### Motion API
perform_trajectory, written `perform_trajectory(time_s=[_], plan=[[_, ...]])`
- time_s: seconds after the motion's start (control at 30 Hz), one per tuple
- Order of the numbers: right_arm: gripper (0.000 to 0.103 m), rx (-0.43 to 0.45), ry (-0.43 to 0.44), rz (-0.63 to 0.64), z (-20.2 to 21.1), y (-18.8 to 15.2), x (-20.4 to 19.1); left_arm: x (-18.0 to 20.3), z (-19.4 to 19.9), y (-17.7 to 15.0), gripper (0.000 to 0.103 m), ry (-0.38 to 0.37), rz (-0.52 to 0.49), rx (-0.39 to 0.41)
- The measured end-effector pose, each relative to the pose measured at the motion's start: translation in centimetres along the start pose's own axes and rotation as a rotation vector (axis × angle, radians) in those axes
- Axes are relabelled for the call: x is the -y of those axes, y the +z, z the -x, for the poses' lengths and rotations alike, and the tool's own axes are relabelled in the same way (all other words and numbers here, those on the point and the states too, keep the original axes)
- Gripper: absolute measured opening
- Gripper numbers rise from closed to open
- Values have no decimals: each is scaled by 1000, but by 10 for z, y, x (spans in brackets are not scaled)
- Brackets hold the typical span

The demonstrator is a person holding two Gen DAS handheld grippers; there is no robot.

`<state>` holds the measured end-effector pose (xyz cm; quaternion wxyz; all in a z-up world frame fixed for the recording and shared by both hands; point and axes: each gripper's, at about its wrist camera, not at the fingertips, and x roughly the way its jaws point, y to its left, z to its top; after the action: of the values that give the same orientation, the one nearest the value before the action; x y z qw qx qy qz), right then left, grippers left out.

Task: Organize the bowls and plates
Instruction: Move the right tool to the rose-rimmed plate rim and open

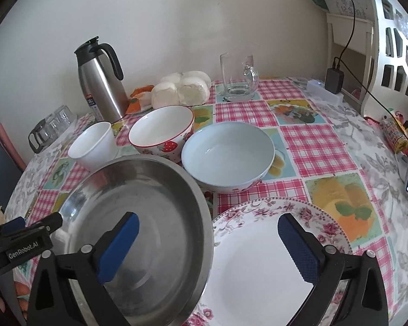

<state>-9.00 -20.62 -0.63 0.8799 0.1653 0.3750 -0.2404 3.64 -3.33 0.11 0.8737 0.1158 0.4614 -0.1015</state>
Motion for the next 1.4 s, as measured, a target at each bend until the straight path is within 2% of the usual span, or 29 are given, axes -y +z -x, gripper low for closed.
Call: perform_trajectory(time_s=[0.23,0.5,0.57,0.67,0.83,0.97,1.17,1.27,1.33,1.4], plan=[[103,19,-21,-3,2,0,8,3,8,0,99,-48,14,45],[103,127,-25,-92,22,3,44,28,38,0,100,-149,-36,178],[103,134,-32,-130,27,1,59,36,43,-1,100,-189,-48,176],[103,128,-51,-170,31,-3,79,48,52,-4,100,-299,-55,161],[103,108,-86,-263,37,-17,118,71,77,-11,100,-406,-103,180],[103,55,-79,-364,34,-33,146,92,85,-20,100,-430,-165,154],[102,-33,-106,-390,25,-50,158,108,77,-31,99,-455,-189,65],[88,-55,-113,-391,22,-53,156,107,77,-33,99,-459,-189,56],[71,-72,-115,-389,19,-53,153,105,74,-32,99,-465,-179,45],[62,-92,-111,-377,15,-55,150,104,72,-31,99,-474,-168,31]])
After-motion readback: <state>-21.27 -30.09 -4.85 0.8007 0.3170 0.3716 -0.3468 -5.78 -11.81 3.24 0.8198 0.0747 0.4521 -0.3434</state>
